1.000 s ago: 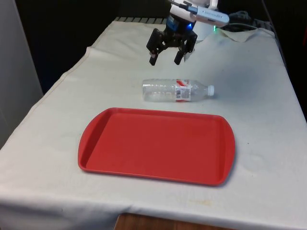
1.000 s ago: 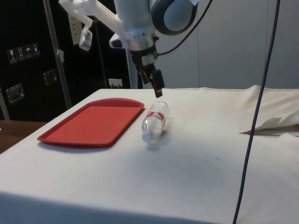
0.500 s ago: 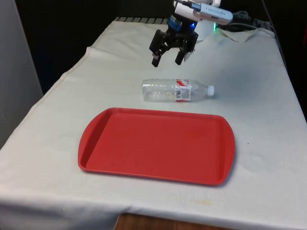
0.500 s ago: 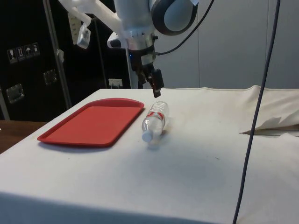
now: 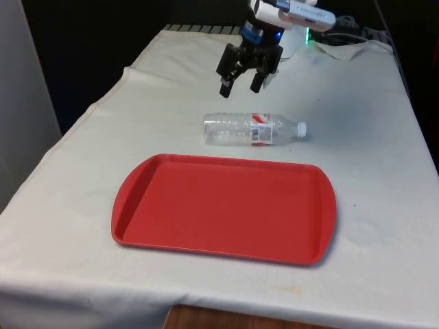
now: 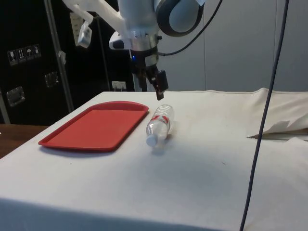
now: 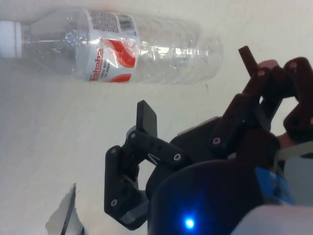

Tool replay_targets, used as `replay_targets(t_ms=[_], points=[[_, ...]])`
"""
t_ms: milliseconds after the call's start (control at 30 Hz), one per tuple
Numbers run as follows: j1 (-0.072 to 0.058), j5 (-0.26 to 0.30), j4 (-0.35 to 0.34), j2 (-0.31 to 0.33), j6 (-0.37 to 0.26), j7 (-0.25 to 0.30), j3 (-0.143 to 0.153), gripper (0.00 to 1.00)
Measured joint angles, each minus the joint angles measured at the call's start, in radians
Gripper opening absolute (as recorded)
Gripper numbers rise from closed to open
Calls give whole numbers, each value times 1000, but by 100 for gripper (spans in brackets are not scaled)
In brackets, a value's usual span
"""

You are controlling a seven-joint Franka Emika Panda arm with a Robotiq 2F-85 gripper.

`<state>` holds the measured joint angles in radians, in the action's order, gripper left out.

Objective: Place the bottle upright on the tray.

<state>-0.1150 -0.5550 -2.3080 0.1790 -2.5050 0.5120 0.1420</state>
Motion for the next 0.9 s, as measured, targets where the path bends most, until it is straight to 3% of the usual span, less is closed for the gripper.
replay_targets(t_ms=[900], points=[[-1, 0, -4, 1, -33, 160, -15, 100]])
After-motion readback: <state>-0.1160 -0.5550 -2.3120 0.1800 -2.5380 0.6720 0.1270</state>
